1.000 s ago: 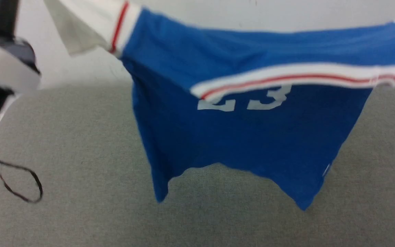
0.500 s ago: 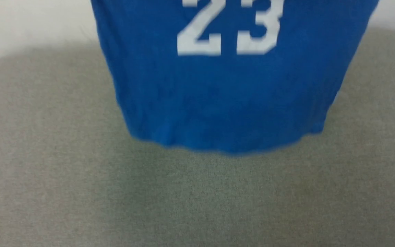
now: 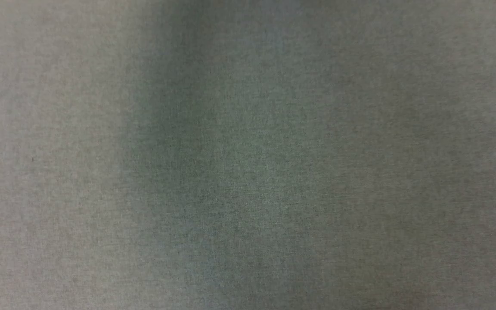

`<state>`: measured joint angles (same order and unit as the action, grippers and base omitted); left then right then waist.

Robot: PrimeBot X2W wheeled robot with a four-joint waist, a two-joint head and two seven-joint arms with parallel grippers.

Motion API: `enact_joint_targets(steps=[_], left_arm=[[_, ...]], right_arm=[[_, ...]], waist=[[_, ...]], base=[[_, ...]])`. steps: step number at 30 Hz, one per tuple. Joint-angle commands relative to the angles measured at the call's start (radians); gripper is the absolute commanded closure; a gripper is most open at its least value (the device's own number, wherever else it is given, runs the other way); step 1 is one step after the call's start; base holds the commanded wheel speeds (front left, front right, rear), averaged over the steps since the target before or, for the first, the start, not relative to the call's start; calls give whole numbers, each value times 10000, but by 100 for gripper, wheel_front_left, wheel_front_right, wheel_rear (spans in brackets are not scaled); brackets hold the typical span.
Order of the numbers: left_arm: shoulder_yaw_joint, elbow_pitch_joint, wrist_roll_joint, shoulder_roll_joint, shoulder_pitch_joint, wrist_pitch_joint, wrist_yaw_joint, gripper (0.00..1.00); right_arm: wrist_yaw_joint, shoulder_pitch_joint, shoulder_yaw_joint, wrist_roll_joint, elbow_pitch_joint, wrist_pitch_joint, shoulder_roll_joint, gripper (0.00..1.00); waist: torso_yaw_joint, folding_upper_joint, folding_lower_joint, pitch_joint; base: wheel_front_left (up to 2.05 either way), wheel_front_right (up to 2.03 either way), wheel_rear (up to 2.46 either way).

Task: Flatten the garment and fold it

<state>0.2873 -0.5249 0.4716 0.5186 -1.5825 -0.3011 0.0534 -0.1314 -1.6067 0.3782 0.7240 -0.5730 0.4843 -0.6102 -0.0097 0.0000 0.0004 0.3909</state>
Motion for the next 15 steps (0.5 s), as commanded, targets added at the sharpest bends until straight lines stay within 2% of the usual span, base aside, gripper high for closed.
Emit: enact_joint_targets(steps=[1,7,15], left_arm=[[85,-261,-68,-145,-15,160,86,100],[375,-906,56,-506,940,369,129,100],[882,-1021,183,-466,3842,104,26,100]], right_arm=[[7,-132,177,147,-242,-178,43,100],[7,706,1038,737,-763,-191,44,100],[7,3133,1931,1209,-1022,-168,-426,100]], waist=[[210,0,-4,581],[448,0,-4,581],[646,0,-4,-200]], base=[[0,0,0],[0,0,0],[0,0,0]])
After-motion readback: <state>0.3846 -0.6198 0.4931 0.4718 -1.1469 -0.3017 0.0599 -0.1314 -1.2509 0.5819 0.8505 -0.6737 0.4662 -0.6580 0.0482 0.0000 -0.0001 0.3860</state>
